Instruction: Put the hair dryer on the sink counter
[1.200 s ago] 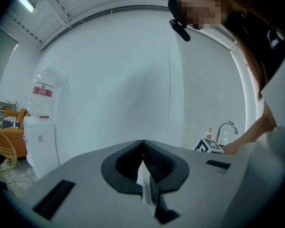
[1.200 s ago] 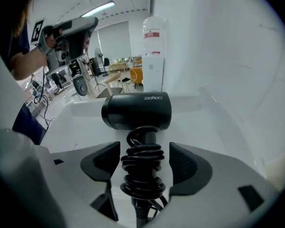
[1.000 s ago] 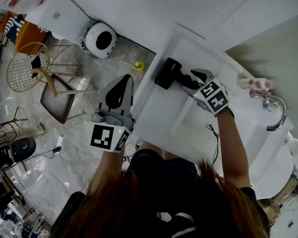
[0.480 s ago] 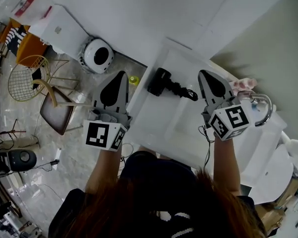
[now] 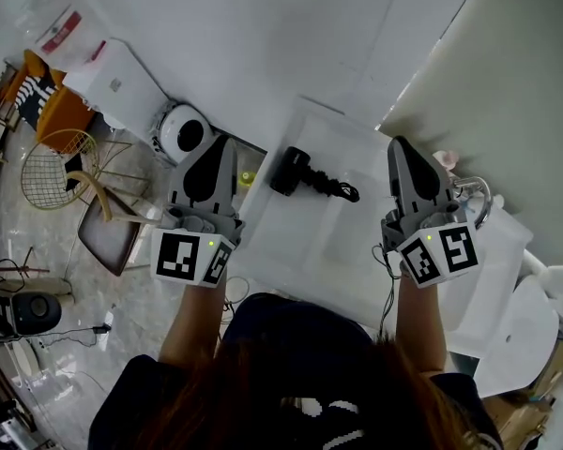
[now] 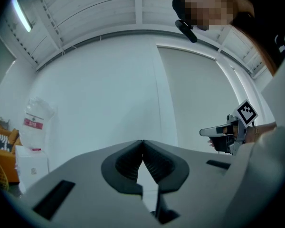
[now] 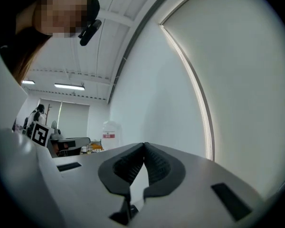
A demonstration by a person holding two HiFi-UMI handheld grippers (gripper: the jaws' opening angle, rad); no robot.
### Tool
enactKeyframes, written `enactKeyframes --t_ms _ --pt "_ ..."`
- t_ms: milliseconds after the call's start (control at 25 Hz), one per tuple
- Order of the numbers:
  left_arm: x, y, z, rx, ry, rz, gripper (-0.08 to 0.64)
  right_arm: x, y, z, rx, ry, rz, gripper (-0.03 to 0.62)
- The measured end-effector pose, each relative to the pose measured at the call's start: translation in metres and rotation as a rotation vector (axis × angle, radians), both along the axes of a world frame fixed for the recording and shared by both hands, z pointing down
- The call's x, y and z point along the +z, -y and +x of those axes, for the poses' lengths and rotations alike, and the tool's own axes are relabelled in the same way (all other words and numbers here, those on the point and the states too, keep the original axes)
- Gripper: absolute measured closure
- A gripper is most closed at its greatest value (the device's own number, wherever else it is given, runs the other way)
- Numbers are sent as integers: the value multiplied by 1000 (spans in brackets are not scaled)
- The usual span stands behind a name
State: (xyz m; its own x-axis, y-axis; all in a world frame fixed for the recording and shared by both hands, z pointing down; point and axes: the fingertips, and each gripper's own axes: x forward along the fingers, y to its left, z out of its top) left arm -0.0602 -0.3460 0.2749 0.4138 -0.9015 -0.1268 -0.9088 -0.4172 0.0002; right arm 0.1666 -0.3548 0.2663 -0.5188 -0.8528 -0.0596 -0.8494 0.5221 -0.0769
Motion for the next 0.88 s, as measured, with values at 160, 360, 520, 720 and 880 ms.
enactKeyframes --t_ms 160,360,520,720,880 --pt "-12 -9 4 2 5 23 541 -14 -13 5 19 -14 34 577" --pt "-18 -18 6 2 9 38 541 -20 -26 -1 33 -105 77 577" --pt "-20 -26 5 -1 9 42 541 -26 -35 3 56 -77 87 577" --pt "-22 -34 5 3 6 42 541 -29 -44 8 86 -55 88 577" --pt "-23 -41 4 4 6 41 541 -31 -51 9 95 -52 85 578"
